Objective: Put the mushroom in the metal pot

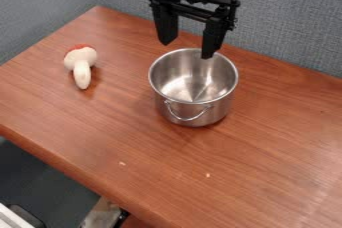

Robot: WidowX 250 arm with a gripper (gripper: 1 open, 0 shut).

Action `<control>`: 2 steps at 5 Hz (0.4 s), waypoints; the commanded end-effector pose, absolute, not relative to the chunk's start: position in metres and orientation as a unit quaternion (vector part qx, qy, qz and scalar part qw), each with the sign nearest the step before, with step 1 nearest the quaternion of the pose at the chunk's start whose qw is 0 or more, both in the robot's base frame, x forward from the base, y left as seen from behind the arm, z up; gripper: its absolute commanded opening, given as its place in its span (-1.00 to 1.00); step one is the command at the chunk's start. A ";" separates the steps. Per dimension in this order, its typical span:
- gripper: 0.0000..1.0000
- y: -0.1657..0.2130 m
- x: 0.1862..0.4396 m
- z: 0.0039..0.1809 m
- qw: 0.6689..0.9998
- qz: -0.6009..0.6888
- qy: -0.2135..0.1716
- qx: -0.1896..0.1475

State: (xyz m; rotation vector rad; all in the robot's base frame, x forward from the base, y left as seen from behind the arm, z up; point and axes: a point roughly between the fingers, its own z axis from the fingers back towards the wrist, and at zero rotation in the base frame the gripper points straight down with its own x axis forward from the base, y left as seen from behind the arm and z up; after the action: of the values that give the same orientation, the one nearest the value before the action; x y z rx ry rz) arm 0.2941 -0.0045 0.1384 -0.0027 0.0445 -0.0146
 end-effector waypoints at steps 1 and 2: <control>1.00 -0.002 0.293 0.133 1.000 -0.004 0.031 -0.003; 1.00 0.007 0.293 0.128 0.999 0.009 0.038 -0.005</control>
State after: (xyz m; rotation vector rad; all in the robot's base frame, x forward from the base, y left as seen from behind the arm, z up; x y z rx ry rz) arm 0.2913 0.0030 0.1216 -0.0101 0.0996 0.0085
